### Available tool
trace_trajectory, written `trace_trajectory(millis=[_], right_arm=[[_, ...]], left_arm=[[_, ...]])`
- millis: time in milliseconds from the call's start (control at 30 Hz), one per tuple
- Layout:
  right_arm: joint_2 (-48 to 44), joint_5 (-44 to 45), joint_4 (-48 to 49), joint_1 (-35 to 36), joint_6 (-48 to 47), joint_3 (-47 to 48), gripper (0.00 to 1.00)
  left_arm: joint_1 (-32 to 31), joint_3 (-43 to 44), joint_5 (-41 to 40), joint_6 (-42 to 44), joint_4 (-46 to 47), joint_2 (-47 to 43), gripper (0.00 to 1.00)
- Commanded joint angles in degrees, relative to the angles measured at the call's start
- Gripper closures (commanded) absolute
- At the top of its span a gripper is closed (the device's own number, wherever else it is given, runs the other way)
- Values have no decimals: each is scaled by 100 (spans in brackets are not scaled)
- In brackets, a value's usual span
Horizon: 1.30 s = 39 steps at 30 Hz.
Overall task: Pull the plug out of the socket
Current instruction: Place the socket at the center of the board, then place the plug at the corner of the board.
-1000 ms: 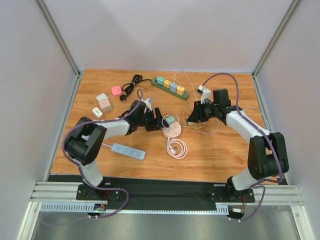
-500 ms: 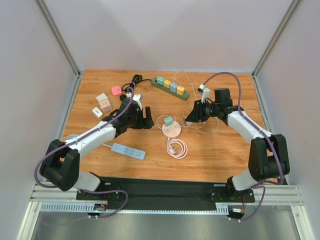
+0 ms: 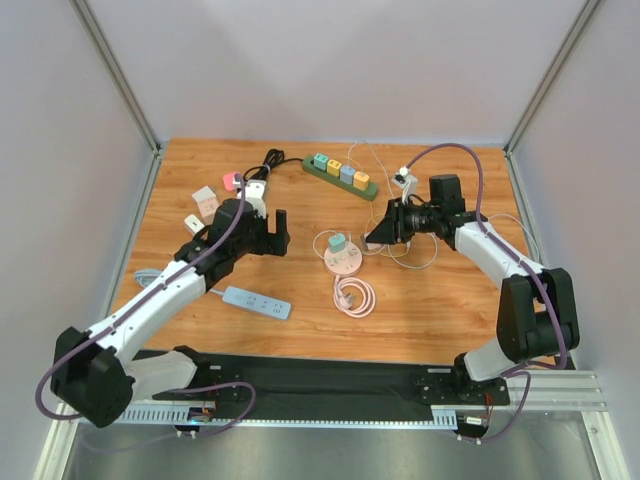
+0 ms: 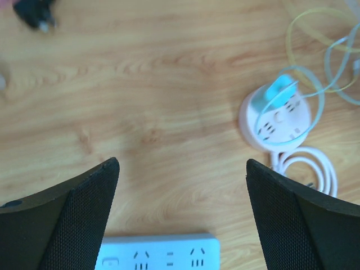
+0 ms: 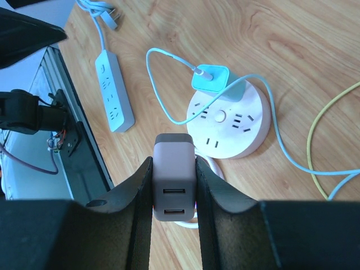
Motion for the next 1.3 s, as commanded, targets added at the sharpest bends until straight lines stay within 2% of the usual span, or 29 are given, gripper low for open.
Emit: trace_trajectory(millis=[0,67,167,267,333,367,500,600,833,1133,1267], right_arm=[[1,-371,263,-21,183,49,100],[1,-441,307,-30,228,40,100],[1,-669,439,-13,386,14,100],[62,-993,649,5,657,-21,100],[150,-1205,851,66,886,-48,100],[194,-1363,896,93,948,-56,100],[273,-1505,984,347,1027,-48,100],[282,-1593,984,514,1019,-21,100],[203,-1567,993,708,1036,-12,100],[212,-1549,1045,831,1150,-21,100],[212,-1593,1107,849,1230,-30,100]], left_arm=[[9,-161,582,773,908,-430,0],[-17,-371,1431,1423,1564,-641,0],[-105,-802,2118,1976,2313,-905,0],[-289,-952,2848,2477,2614,-976,0],[-525,-926,3044,2760,2676,-941,0],[-640,-935,3219,3170,2728,-915,0],[-1273,-1075,3010,4278,3000,-871,1],[-1484,-1207,2869,4614,3440,-774,0],[-1844,-1041,2571,5011,3678,-247,0],[-2144,-751,1947,4959,4126,508,1],[-2249,-523,1718,4915,4144,816,6]])
